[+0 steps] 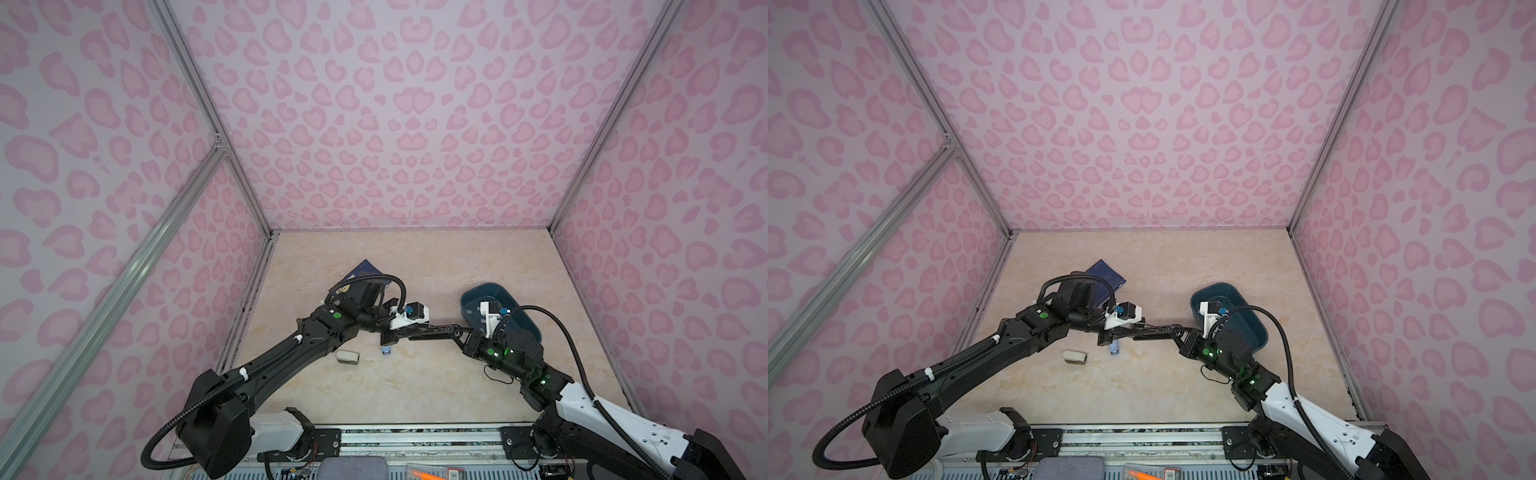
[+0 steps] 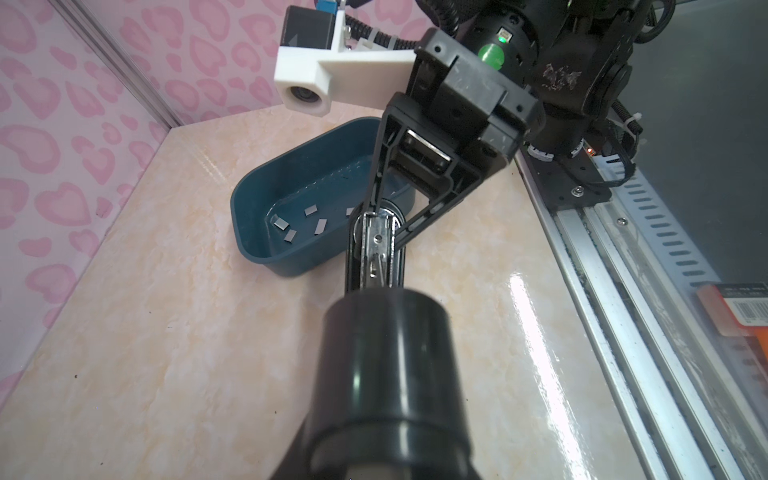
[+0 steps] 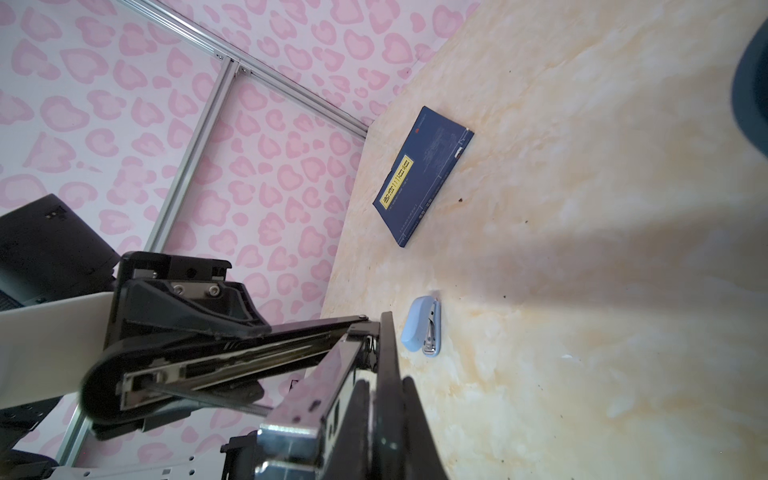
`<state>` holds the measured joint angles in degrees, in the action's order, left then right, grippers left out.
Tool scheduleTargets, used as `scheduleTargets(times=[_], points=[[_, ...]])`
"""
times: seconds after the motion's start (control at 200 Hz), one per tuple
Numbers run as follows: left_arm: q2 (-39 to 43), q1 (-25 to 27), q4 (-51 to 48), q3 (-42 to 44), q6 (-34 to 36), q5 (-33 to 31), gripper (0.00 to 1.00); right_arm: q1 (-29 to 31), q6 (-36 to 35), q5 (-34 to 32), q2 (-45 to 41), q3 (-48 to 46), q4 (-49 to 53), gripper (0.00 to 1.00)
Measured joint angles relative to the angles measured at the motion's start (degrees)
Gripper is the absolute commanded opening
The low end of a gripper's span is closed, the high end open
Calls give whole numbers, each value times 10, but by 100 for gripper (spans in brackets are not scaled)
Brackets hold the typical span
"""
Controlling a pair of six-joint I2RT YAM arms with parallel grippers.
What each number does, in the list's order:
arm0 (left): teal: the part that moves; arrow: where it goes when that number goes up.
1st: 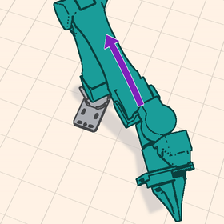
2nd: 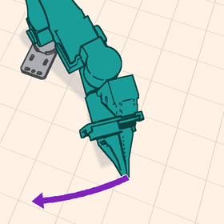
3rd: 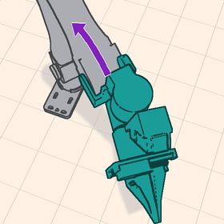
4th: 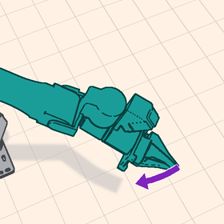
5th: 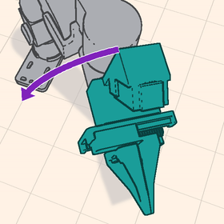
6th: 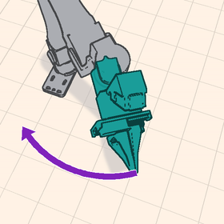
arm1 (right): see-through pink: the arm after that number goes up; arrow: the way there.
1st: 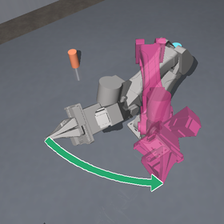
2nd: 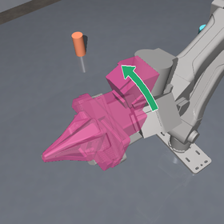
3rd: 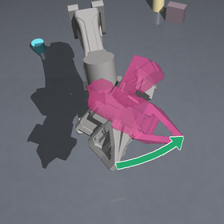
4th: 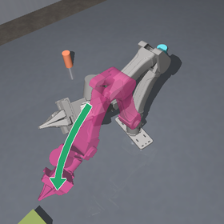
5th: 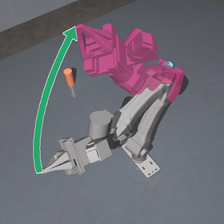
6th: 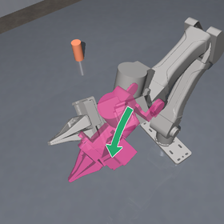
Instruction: Load the staples into the stapler
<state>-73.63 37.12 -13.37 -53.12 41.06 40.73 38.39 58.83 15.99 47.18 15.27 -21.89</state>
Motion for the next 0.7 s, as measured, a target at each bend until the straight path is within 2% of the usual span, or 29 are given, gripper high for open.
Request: scheduleTargets(times=[0.105, 0.205, 0.28, 0.36, 0.465, 0.51, 0.7], points=[[12, -4, 8, 6, -1, 14, 5, 2, -2, 3, -12, 4, 11, 0], [15, -6, 11, 6, -1, 24, 18, 19, -5, -2, -13, 18, 21, 0], [15, -7, 11, 5, -1, 35, 22, 44, -10, -22, -13, 31, 30, 0], [15, -6, 11, 5, 0, 46, 31, 63, -11, -37, -11, 37, 33, 0], [15, -6, 11, 5, 5, 62, 35, 67, -12, -46, -2, 42, 33, 0], [15, -6, 12, 2, 6, 68, 42, 70, -15, -49, 3, 43, 39, 0], [9, 4, 14, -9, 17, 83, 47, 80, -16, -56, 18, 61, 68, 0]])
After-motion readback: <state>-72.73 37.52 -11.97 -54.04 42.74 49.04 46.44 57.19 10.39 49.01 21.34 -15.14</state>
